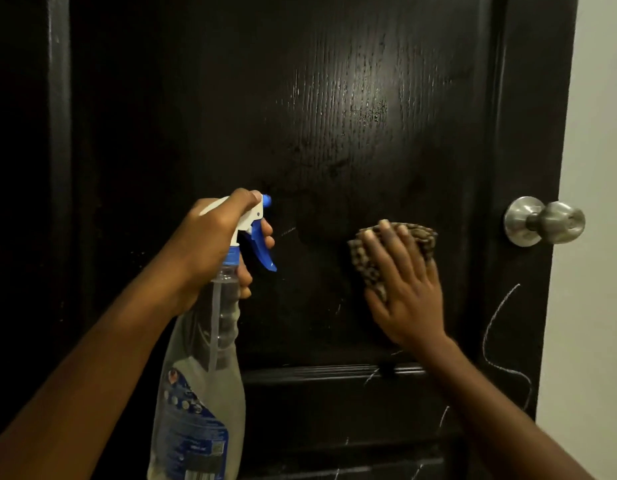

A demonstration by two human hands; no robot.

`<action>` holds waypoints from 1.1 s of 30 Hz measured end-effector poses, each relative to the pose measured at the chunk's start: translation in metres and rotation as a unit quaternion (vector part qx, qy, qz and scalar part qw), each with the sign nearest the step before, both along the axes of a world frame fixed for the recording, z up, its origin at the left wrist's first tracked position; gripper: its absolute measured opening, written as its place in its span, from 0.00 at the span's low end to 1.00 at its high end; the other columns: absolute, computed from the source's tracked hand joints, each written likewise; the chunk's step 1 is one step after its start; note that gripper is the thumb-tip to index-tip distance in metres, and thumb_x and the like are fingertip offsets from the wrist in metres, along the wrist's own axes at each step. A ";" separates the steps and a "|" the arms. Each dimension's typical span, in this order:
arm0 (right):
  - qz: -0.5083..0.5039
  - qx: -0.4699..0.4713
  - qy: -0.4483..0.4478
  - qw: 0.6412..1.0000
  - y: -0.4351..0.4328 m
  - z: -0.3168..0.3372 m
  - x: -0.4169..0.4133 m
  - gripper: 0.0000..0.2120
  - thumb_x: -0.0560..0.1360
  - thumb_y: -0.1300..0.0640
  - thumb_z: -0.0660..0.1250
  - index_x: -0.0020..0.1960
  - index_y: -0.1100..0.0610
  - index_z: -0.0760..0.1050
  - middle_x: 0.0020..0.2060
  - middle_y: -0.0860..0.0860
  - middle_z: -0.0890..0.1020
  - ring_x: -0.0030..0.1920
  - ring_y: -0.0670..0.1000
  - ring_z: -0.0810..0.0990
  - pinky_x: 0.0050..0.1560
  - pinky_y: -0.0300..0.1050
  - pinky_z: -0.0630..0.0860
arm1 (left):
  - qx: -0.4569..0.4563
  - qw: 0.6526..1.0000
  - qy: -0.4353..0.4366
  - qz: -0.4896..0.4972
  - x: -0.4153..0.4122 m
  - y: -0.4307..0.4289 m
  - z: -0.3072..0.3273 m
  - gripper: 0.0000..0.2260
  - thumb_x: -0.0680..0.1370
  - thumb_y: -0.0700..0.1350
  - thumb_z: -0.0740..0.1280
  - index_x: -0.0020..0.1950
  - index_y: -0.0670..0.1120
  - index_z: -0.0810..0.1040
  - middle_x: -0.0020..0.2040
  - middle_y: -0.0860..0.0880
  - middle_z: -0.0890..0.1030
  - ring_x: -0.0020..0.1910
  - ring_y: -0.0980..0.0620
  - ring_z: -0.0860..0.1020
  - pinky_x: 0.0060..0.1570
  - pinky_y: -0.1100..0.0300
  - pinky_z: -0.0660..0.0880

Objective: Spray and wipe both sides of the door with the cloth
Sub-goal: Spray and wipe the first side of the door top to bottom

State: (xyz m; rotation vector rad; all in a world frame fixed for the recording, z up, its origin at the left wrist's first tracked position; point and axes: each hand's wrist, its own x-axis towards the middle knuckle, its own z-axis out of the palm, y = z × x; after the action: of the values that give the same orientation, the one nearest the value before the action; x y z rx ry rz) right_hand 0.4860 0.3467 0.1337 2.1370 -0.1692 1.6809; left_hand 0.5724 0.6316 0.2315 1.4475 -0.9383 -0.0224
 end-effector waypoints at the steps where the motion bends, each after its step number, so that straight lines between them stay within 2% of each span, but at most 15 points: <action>1: -0.002 0.042 -0.028 0.999 -0.010 0.009 -0.008 0.34 0.77 0.48 0.59 0.82 0.51 0.56 0.82 0.52 0.57 0.82 0.52 0.50 0.76 0.65 0.58 | 0.008 1.000 -0.001 -0.003 0.003 0.001 0.001 0.21 0.82 0.57 0.58 0.48 0.40 0.80 0.33 0.48 0.84 0.22 0.49 0.73 0.24 0.56 0.74; 6: 0.011 0.258 -0.193 0.947 0.010 0.100 0.008 0.35 0.78 0.46 0.53 0.83 0.50 0.51 0.83 0.49 0.52 0.82 0.51 0.45 0.80 0.61 0.45 | 0.003 1.000 -0.006 -0.017 0.014 0.009 0.008 0.21 0.81 0.57 0.59 0.47 0.41 0.80 0.35 0.48 0.84 0.21 0.49 0.73 0.23 0.57 0.75; 8: 0.006 0.215 -0.178 0.960 0.039 0.100 0.031 0.34 0.78 0.46 0.53 0.83 0.49 0.52 0.82 0.49 0.52 0.82 0.51 0.46 0.80 0.61 0.46 | -0.004 1.000 -0.008 -0.023 0.016 0.010 0.010 0.21 0.82 0.57 0.59 0.47 0.41 0.80 0.32 0.49 0.83 0.21 0.50 0.73 0.23 0.57 0.74; 10: 0.005 0.099 -0.107 0.989 0.060 0.068 0.048 0.34 0.78 0.47 0.56 0.82 0.51 0.56 0.82 0.51 0.56 0.82 0.53 0.50 0.79 0.63 0.52 | -0.008 0.999 -0.007 -0.041 0.017 0.008 0.010 0.21 0.82 0.56 0.59 0.47 0.40 0.80 0.33 0.47 0.83 0.21 0.49 0.73 0.23 0.56 0.74; 12: 0.003 0.036 -0.044 0.998 0.061 0.023 0.049 0.34 0.77 0.47 0.59 0.82 0.50 0.57 0.81 0.52 0.57 0.82 0.53 0.51 0.77 0.64 0.55 | -0.009 0.998 -0.006 -0.061 0.018 0.004 0.008 0.21 0.82 0.56 0.59 0.47 0.39 0.80 0.36 0.45 0.84 0.21 0.49 0.73 0.24 0.56 0.75; 16: 0.003 0.106 -0.084 0.991 0.021 -0.019 0.017 0.36 0.75 0.48 0.60 0.81 0.48 0.54 0.81 0.51 0.57 0.82 0.52 0.50 0.76 0.65 0.58 | 0.016 0.996 -0.011 -0.087 0.018 -0.017 0.003 0.23 0.82 0.57 0.59 0.50 0.38 0.80 0.43 0.40 0.85 0.22 0.48 0.74 0.24 0.56 0.75; 20: 0.017 0.175 -0.146 0.974 -0.023 0.035 -0.012 0.35 0.75 0.50 0.59 0.82 0.52 0.56 0.81 0.53 0.58 0.82 0.53 0.50 0.80 0.55 0.49 | 0.025 0.993 -0.021 -0.112 0.012 -0.043 0.000 0.23 0.82 0.57 0.58 0.51 0.37 0.80 0.47 0.39 0.84 0.22 0.48 0.74 0.24 0.57 0.75; 23: 0.048 0.197 -0.169 0.964 -0.040 0.084 -0.023 0.34 0.76 0.51 0.58 0.82 0.53 0.56 0.81 0.53 0.59 0.82 0.53 0.51 0.81 0.57 0.49 | 0.020 0.990 -0.032 -0.136 0.005 -0.061 0.000 0.23 0.82 0.57 0.58 0.51 0.37 0.80 0.47 0.38 0.84 0.22 0.48 0.74 0.25 0.57 0.75; 25: 0.049 0.183 -0.167 0.968 -0.043 0.088 -0.022 0.35 0.76 0.52 0.58 0.82 0.54 0.57 0.81 0.53 0.58 0.82 0.53 0.51 0.81 0.59 0.49 | 0.016 0.988 -0.035 -0.152 -0.001 -0.072 0.000 0.23 0.82 0.56 0.58 0.50 0.37 0.80 0.46 0.38 0.84 0.22 0.47 0.74 0.25 0.56 0.75; 28: 0.059 0.180 -0.171 0.967 -0.042 0.060 -0.022 0.35 0.75 0.54 0.58 0.82 0.55 0.57 0.81 0.52 0.58 0.82 0.51 0.51 0.80 0.61 0.51 | 0.011 0.985 -0.039 -0.170 -0.008 -0.085 -0.002 0.23 0.82 0.56 0.58 0.50 0.36 0.79 0.46 0.38 0.84 0.22 0.47 0.74 0.25 0.56 0.75; 31: 0.065 0.196 -0.173 0.963 -0.042 -0.002 -0.024 0.35 0.74 0.56 0.58 0.80 0.59 0.59 0.81 0.53 0.60 0.82 0.52 0.53 0.80 0.54 0.53 | 0.010 0.982 -0.039 -0.182 -0.013 -0.095 -0.007 0.23 0.82 0.56 0.58 0.49 0.36 0.79 0.46 0.39 0.84 0.22 0.46 0.74 0.26 0.55 0.75; 33: 0.073 0.206 -0.169 0.961 -0.041 -0.047 -0.027 0.34 0.74 0.58 0.58 0.79 0.61 0.61 0.80 0.55 0.61 0.81 0.54 0.56 0.80 0.56 0.55 | 0.012 0.981 -0.041 -0.187 -0.015 -0.100 -0.009 0.23 0.82 0.55 0.58 0.49 0.36 0.79 0.46 0.39 0.84 0.22 0.45 0.74 0.25 0.55 0.75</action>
State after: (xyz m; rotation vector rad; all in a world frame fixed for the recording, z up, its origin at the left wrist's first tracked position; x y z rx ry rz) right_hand 0.4591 0.3059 0.0868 2.1645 -0.5135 2.2564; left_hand 0.5574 0.5311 0.2221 1.2841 -1.2720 -0.2533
